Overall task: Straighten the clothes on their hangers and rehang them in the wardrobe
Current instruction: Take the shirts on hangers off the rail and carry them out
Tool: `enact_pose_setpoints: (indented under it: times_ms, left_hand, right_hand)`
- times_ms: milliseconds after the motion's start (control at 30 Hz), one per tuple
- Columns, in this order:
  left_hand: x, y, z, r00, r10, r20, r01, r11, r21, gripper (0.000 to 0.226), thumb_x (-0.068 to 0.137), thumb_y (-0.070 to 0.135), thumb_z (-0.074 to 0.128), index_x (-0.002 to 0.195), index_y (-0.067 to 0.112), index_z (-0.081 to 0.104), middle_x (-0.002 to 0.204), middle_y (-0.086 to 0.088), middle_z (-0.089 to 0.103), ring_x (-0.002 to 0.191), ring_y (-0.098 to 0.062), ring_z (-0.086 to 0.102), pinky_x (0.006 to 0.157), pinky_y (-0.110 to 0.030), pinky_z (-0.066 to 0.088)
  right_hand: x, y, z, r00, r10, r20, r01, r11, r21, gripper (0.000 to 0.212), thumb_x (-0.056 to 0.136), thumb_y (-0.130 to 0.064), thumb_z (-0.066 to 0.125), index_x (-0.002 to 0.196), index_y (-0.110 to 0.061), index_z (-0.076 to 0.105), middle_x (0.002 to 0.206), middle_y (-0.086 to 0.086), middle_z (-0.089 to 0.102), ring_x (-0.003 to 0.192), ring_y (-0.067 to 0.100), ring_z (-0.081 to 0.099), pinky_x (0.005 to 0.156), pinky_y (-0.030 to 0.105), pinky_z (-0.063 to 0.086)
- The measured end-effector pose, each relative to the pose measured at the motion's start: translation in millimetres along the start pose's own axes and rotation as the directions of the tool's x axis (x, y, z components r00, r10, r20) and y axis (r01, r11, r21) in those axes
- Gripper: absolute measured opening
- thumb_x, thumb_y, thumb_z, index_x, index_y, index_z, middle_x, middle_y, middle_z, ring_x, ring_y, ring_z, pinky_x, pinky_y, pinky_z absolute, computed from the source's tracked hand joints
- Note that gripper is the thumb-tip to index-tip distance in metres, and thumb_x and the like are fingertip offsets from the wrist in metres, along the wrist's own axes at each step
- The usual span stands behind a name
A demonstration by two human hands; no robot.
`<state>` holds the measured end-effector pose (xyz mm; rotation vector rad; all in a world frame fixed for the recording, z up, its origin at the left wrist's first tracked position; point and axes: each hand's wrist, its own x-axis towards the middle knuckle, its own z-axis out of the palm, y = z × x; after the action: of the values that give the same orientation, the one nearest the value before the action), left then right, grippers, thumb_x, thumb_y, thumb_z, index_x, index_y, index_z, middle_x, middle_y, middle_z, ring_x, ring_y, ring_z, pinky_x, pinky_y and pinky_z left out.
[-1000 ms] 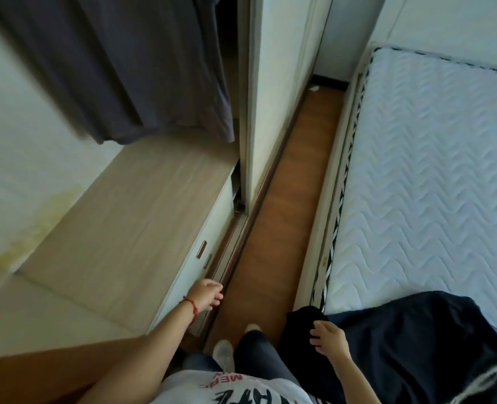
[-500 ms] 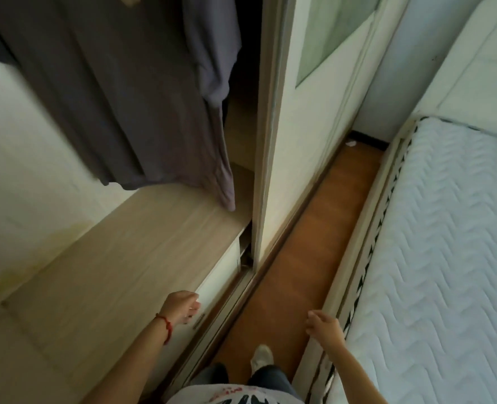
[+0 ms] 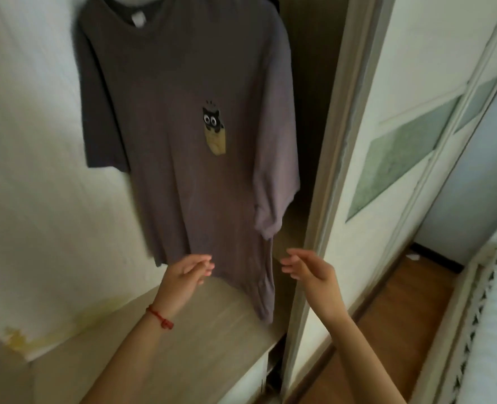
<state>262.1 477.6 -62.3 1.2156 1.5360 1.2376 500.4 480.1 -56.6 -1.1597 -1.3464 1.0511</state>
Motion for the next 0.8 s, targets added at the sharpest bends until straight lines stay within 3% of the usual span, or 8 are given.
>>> enact_pose_setpoints:
  times_ms: [133, 300, 400, 500, 600, 667, 733, 800]
  left_hand:
    - [24, 90, -12, 0.958, 0.282, -0.057, -0.285, 0.957, -0.059, 0.027, 0.091, 0.004, 0.049, 0.086, 0.026, 0.063, 0.07, 0.016, 0.072, 0.07, 0.007, 0.066, 0.064, -0.009, 0.051]
    - [47, 193, -28, 0.817, 0.548, -0.181, -0.567, 0.82, -0.077, 0.026, 0.088, 0.004, 0.054, 0.083, 0.028, 0.064, 0.069, 0.023, 0.071, 0.072, 0.007, 0.065, 0.066, -0.01, 0.05]
    - [70, 250, -35, 0.721, 0.627, -0.294, -0.665, 0.746, -0.038, 0.026, 0.087, 0.002, 0.053, 0.08, 0.025, 0.064, 0.066, 0.016, 0.069, 0.069, 0.008, 0.063, 0.068, -0.014, 0.049]
    - [97, 297, -39, 0.638, 0.652, -0.41, -0.714, 0.7, 0.004, 0.018, 0.086, 0.007, 0.054, 0.09, 0.018, 0.068, 0.083, 0.007, 0.067, 0.079, -0.002, 0.064, 0.078, -0.02, 0.045]
    - [128, 330, -42, 0.655, 0.591, -0.471, -0.67, 0.743, 0.0, 0.029, 0.087, 0.014, 0.055, 0.113, 0.004, 0.063, 0.109, -0.006, 0.067, 0.104, -0.018, 0.061, 0.093, -0.026, 0.046]
    - [148, 346, -45, 0.699, 0.53, -0.48, -0.631, 0.772, -0.067, 0.028, 0.083, 0.016, 0.056, 0.106, 0.003, 0.066, 0.107, -0.015, 0.068, 0.104, -0.027, 0.061, 0.097, -0.036, 0.047]
    - [165, 359, -48, 0.736, 0.471, -0.486, -0.599, 0.788, -0.144, 0.013, 0.075, 0.018, 0.055, 0.07, 0.01, 0.063, 0.075, -0.009, 0.062, 0.081, -0.026, 0.059, 0.087, -0.037, 0.047]
    - [177, 370, -48, 0.823, 0.383, -0.42, -0.524, 0.798, -0.299, 0.024, 0.081, 0.016, 0.055, 0.058, 0.015, 0.049, 0.064, -0.003, 0.05, 0.064, -0.019, 0.053, 0.072, -0.03, 0.049]
  right_hand:
    - [31, -88, 8, 0.964, -0.264, 0.03, 0.265, 0.964, -0.028, 0.016, 0.092, -0.014, 0.052, 0.098, -0.021, 0.065, 0.089, -0.003, 0.072, 0.085, 0.007, 0.068, 0.081, 0.017, 0.053]
    - [67, -179, 10, 0.84, -0.542, -0.018, 0.54, 0.84, -0.054, 0.014, 0.09, -0.016, 0.056, 0.098, -0.022, 0.066, 0.092, -0.003, 0.072, 0.088, 0.005, 0.068, 0.081, 0.016, 0.052]
    - [97, -226, 15, 0.748, -0.663, -0.035, 0.657, 0.746, -0.109, 0.015, 0.092, -0.017, 0.054, 0.102, -0.019, 0.065, 0.092, -0.002, 0.07, 0.087, 0.007, 0.066, 0.078, 0.019, 0.052]
    - [127, -264, 23, 0.686, -0.723, -0.081, 0.712, 0.69, -0.13, 0.016, 0.093, -0.014, 0.052, 0.101, -0.017, 0.065, 0.089, -0.005, 0.068, 0.085, 0.005, 0.064, 0.076, 0.016, 0.05]
    - [160, -292, 31, 0.645, -0.748, -0.157, 0.706, 0.661, -0.252, 0.021, 0.093, -0.016, 0.05, 0.109, -0.015, 0.064, 0.099, -0.003, 0.066, 0.091, 0.004, 0.061, 0.079, 0.012, 0.048]
    - [182, -306, 36, 0.661, -0.723, -0.2, 0.64, 0.683, -0.352, 0.027, 0.093, -0.016, 0.048, 0.117, -0.013, 0.06, 0.111, 0.002, 0.064, 0.099, 0.011, 0.06, 0.082, 0.019, 0.048]
    - [205, -318, 39, 0.766, -0.607, -0.211, 0.499, 0.769, -0.4, 0.033, 0.094, -0.017, 0.047, 0.125, -0.011, 0.053, 0.116, 0.005, 0.061, 0.096, 0.013, 0.057, 0.077, 0.022, 0.044]
    - [227, -327, 41, 0.892, -0.416, -0.174, 0.321, 0.857, -0.403, 0.029, 0.094, -0.017, 0.047, 0.121, -0.007, 0.053, 0.104, 0.005, 0.058, 0.084, 0.013, 0.052, 0.069, 0.024, 0.041]
